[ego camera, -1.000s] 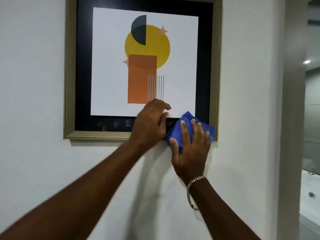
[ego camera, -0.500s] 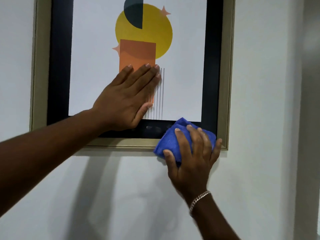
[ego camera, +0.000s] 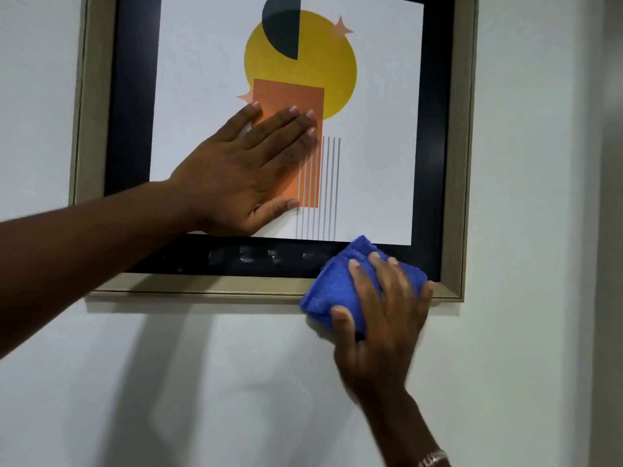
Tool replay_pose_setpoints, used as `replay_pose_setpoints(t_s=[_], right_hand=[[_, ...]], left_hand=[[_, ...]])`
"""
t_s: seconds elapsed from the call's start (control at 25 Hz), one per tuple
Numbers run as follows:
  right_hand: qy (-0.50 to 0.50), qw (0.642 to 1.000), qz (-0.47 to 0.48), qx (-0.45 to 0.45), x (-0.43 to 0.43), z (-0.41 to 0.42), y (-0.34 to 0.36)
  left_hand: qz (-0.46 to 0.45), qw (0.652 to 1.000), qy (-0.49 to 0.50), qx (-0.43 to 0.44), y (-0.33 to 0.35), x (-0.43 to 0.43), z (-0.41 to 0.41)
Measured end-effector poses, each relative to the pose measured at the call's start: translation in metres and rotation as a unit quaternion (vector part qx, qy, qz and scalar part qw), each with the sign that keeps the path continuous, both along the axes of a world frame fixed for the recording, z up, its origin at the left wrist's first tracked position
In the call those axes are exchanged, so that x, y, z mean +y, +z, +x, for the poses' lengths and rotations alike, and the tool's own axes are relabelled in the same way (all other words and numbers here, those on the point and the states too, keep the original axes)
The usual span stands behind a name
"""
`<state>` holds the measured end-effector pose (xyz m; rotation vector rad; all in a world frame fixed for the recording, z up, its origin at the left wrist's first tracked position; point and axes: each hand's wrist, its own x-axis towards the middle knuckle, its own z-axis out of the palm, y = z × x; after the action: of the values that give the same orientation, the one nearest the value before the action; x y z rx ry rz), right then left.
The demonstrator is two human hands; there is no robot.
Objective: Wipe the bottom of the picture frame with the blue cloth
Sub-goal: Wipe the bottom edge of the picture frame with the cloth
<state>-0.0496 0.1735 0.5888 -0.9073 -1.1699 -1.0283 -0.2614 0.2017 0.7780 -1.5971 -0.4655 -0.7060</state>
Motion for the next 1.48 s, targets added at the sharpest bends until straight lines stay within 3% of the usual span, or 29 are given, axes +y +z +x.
replay_pose_setpoints(t_s=[0.04,0.2,0.36,0.56,0.68,0.72,0.88,1.0,1.2,1.32,1.36,1.48], right_hand=[[0.006,1.000,0.010,-0.014,-0.002,0.011,0.000],[-0.002,0.994,0.066,0.083,0.005,-0.002,0.019],[0.009,0.998,0.055,0.011,0.005,-0.031,-0.011],[0.023,0.991,0.032,0.124,0.010,-0.079,0.023],[-0.006,0.999,0.032,0.025,0.008,-0.070,0.004],[-0.012,0.999,0.036,0.028,0.008,-0.060,0.001],[0.017,0.982,0.054,0.180,0.015,-0.078,0.028],[0.010,0.997,0.047,0.055,0.012,-0.084,0.009],[0.076,0.983,0.064,0.156,0.013,-0.105,0.029],[0.028,0.998,0.055,0.016,0.016,-0.106,0.005],[0.018,0.998,0.062,0.020,0.016,-0.099,0.000],[0.033,0.981,0.069,0.178,0.021,-0.111,0.022]], left_hand=[[0.000,1.000,-0.002,0.003,0.001,0.000,-0.001],[0.009,1.000,-0.019,0.005,0.001,0.004,-0.002],[0.012,0.999,-0.036,0.004,0.001,0.006,-0.001],[0.005,0.999,-0.034,0.011,0.002,0.005,-0.002],[-0.005,0.999,-0.030,0.039,0.006,0.006,-0.016],[-0.005,0.999,-0.029,0.041,0.006,0.006,-0.019],[0.000,0.999,-0.028,0.025,0.004,0.008,-0.024],[-0.010,0.999,-0.034,0.035,0.006,0.007,-0.026],[-0.016,0.997,-0.026,0.065,0.019,0.008,-0.041],[-0.006,0.997,-0.026,0.068,0.021,0.012,-0.050],[-0.001,0.998,-0.026,0.065,0.020,0.013,-0.053],[0.003,0.998,-0.030,0.049,0.018,0.014,-0.057]])
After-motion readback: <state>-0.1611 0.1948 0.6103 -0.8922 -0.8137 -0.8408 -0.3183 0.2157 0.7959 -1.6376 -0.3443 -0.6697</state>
